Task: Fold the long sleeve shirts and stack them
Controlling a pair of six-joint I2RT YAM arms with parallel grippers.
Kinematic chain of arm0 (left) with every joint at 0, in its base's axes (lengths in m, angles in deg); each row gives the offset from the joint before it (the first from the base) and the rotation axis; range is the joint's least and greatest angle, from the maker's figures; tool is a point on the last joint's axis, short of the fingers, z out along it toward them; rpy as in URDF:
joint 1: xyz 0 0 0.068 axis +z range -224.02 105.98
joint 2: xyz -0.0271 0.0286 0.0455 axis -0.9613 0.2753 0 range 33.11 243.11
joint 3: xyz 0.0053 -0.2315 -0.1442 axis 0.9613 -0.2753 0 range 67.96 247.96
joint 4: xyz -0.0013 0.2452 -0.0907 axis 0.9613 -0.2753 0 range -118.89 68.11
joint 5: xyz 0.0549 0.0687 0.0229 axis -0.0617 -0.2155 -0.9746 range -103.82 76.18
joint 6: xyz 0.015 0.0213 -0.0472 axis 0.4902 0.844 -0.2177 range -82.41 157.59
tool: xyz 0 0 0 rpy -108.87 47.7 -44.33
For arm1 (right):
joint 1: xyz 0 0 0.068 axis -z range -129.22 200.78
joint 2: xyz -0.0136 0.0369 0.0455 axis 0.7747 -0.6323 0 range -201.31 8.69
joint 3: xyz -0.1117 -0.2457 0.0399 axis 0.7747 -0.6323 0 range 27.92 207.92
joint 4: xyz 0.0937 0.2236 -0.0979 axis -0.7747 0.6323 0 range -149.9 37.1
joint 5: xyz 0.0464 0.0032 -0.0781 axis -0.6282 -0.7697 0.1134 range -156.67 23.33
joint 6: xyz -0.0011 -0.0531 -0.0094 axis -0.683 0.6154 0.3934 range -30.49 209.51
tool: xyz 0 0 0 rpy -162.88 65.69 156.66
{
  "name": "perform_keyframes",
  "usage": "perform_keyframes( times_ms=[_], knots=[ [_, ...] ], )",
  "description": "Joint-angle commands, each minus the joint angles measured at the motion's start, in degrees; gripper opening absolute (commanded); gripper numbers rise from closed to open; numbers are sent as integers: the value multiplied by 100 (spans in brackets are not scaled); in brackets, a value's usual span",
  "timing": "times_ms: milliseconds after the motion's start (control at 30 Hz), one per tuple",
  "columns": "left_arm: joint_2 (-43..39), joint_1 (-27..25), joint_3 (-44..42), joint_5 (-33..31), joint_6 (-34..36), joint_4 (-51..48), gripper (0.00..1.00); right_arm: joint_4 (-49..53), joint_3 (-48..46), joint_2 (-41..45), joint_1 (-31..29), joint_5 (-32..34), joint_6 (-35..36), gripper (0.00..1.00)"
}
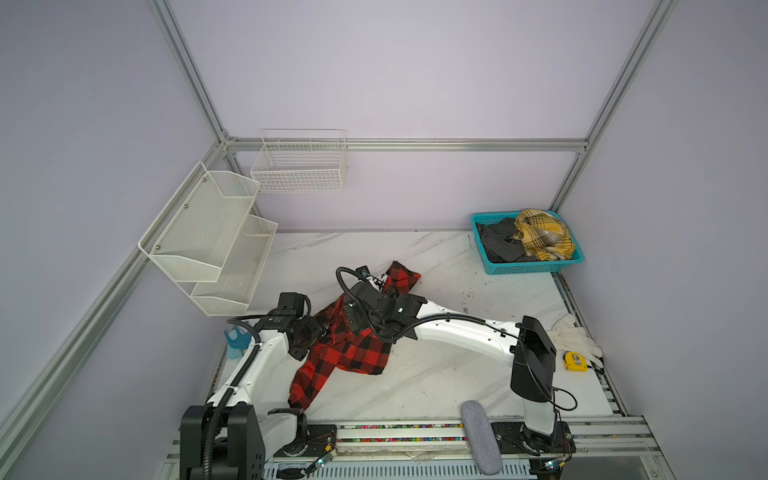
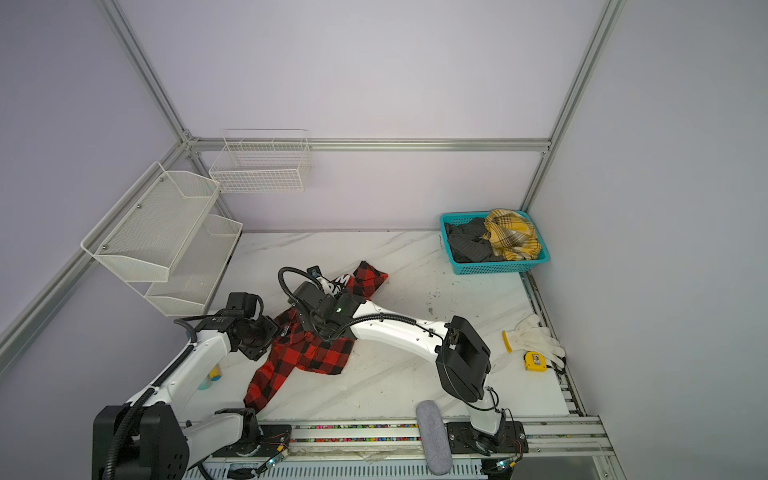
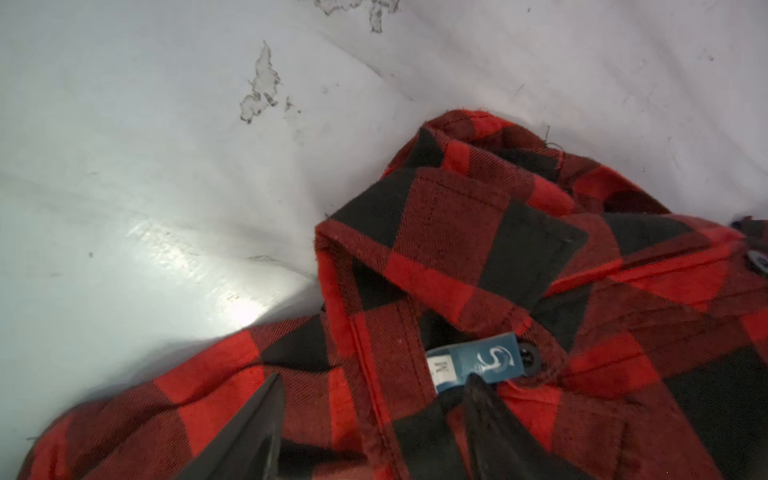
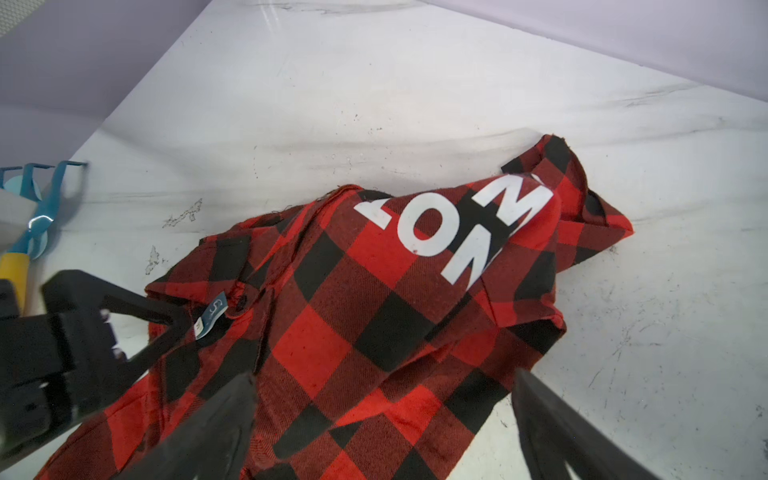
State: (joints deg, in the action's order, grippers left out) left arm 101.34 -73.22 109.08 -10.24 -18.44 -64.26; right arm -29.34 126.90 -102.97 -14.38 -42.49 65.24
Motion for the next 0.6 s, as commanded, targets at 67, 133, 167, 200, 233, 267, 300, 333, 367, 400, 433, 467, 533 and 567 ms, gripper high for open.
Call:
perform_keyframes(
  times_ms=[67, 133, 167, 200, 233, 267, 300, 333, 367, 400, 433, 467, 533, 567],
  knots=[
    [270, 45, 13, 196, -24, 398, 46, 37, 104, 212, -13, -122, 90, 96],
    [307, 43, 186, 216, 13, 424, 29, -28, 28, 264, -13, -134, 62, 95],
    [339, 43, 307, 240, 110, 424, 18, -85, -10, 300, -11, -208, 62, 94],
    [378, 44, 539, 244, 205, 355, 6, -139, -48, 326, -6, -295, 66, 93],
    [444, 29, 835, 162, 269, 211, 0, -164, -52, 343, -9, -386, 86, 93],
    [486, 11, 1097, 100, 321, 102, 0, -174, -50, 329, -13, -470, 110, 92],
    [523, -15, 1399, 51, 406, 20, 0, -174, -23, 308, -13, -591, 154, 92],
    [536, -70, 1734, -26, 490, -50, 0, -167, 19, 273, -14, -720, 217, 92],
    [527, -131, 2059, -128, 577, -111, 0, -178, 77, 243, -13, -873, 312, 92],
    [528, -231, 2524, -268, 673, -162, 0, -211, 124, 217, -8, -1048, 400, 92],
    [526, -357, 2901, -378, 816, -176, 0, -247, 170, 206, -11, -1164, 478, 92],
    [532, -454, 3161, -433, 927, -168, 0, -268, 219, 197, -11, -1243, 528, 92],
    [583, -715, 3766, -421, 1195, -46, 0, -280, 378, 167, -10, -1326, 615, 93],
    [607, -814, 3954, -332, 1354, 81, 0, -259, 466, 146, -6, -1315, 656, 94]
  ],
)
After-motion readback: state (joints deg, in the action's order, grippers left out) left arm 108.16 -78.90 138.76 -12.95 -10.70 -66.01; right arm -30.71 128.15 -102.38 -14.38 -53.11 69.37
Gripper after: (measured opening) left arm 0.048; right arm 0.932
